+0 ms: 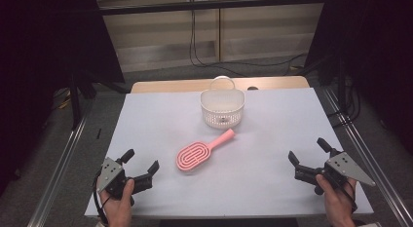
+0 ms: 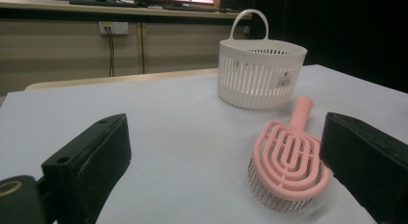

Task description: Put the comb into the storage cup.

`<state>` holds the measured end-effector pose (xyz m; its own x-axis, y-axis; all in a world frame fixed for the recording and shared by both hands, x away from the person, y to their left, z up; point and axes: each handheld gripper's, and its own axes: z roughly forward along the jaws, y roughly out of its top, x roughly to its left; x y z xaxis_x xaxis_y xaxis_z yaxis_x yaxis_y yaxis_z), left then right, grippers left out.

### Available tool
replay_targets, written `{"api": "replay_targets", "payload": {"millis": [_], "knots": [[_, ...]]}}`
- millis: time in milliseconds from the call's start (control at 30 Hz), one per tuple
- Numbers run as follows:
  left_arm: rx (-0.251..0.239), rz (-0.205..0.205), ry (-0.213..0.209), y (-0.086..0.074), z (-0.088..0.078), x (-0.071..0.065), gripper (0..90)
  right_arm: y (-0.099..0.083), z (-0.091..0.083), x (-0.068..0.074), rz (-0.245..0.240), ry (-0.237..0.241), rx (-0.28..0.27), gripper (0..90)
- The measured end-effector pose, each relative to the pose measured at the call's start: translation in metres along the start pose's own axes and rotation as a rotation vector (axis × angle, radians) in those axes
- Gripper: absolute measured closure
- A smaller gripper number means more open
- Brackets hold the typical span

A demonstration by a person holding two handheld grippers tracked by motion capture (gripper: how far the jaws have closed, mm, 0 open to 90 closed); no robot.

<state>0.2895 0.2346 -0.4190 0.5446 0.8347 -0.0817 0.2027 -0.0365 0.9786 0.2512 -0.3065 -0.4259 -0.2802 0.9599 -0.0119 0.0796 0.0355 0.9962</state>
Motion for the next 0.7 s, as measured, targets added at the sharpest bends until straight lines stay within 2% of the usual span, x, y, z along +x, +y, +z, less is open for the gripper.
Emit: {"api": "replay_targets", "payload": {"millis": [233,333,400,500,600,700], "knots": [[0.005,0.006,-0.018,0.0014,0.0013,0.0000,3.8,-0.0005,0.0000,-0.0003,0.005,0.007,-0.001,0.0],[-0.011,0.023,-0.035,0.0037,0.0002,0.0003,3.6,-0.0008,-0.0001,-0.0006,0.008,0.011,0.000,0.0],[-0.017,0.021,-0.029,0.0045,0.0004,-0.0002,3.5,-0.0008,-0.0005,-0.0007,0.012,0.013,0.002,0.0],[-0.009,0.021,-0.045,0.0047,0.0019,0.0001,3.5,-0.0015,0.0000,-0.0012,0.012,0.022,0.007,0.0],[-0.003,0.031,-0.087,0.0045,0.0036,-0.0024,3.6,-0.0018,0.0004,-0.0007,0.008,0.029,0.007,0.0],[-0.003,0.033,-0.095,0.0045,0.0048,-0.0040,3.7,-0.0018,0.0007,0.0000,0.005,0.034,0.015,0.0]]}}
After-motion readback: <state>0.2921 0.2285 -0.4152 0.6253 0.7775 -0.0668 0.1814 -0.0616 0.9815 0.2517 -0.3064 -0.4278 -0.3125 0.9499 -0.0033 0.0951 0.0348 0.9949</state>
